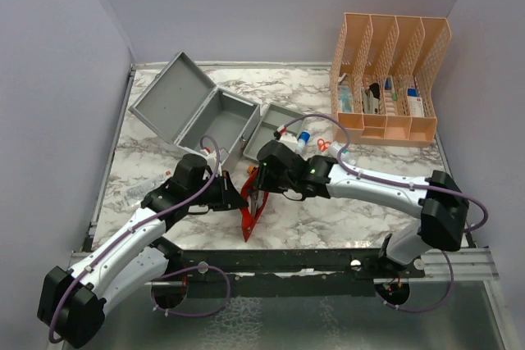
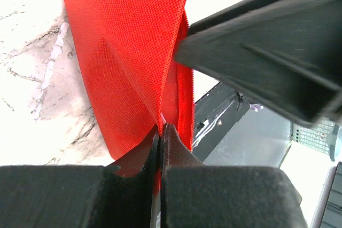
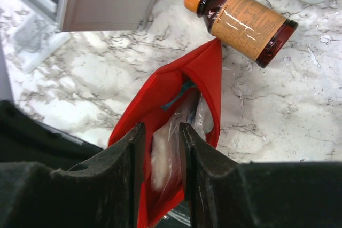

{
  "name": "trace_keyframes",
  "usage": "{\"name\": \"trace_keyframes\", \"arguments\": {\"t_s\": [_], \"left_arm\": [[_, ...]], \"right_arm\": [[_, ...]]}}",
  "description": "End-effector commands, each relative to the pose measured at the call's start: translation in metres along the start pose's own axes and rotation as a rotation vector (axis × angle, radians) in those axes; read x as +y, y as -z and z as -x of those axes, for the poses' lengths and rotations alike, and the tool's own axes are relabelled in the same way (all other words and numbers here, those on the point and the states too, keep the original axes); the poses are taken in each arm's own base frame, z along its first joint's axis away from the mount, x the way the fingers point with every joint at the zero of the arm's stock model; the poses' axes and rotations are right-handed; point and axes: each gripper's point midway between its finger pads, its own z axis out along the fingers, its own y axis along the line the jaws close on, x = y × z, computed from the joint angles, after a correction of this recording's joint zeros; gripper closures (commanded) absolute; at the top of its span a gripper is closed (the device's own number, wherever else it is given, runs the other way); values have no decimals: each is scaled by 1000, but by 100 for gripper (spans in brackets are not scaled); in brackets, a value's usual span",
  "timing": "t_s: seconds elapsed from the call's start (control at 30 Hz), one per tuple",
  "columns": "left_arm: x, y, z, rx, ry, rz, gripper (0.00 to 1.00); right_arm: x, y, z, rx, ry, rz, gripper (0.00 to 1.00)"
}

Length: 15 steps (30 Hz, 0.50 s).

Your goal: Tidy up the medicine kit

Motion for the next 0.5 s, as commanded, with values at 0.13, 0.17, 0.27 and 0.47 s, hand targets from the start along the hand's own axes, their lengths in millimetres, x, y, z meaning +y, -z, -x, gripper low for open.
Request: {"name": "trace_keyframes", "arguments": {"t_s": [0.13, 0.17, 0.27, 0.47], "left_arm": [[-14, 7, 15, -49, -33, -20, 100], [-14, 7, 15, -49, -36, -23, 100], [-18, 9, 16, -49, -55, -35, 100], [-28, 14, 17, -45, -80, -74, 100]], "right_arm": [[-30, 39, 23, -119, 21, -68, 68], [-37, 41, 25, -135, 26, -92, 68], [-61, 48, 33, -177, 29, -169, 68], [-109, 57, 59, -239, -8, -276, 68]]}}
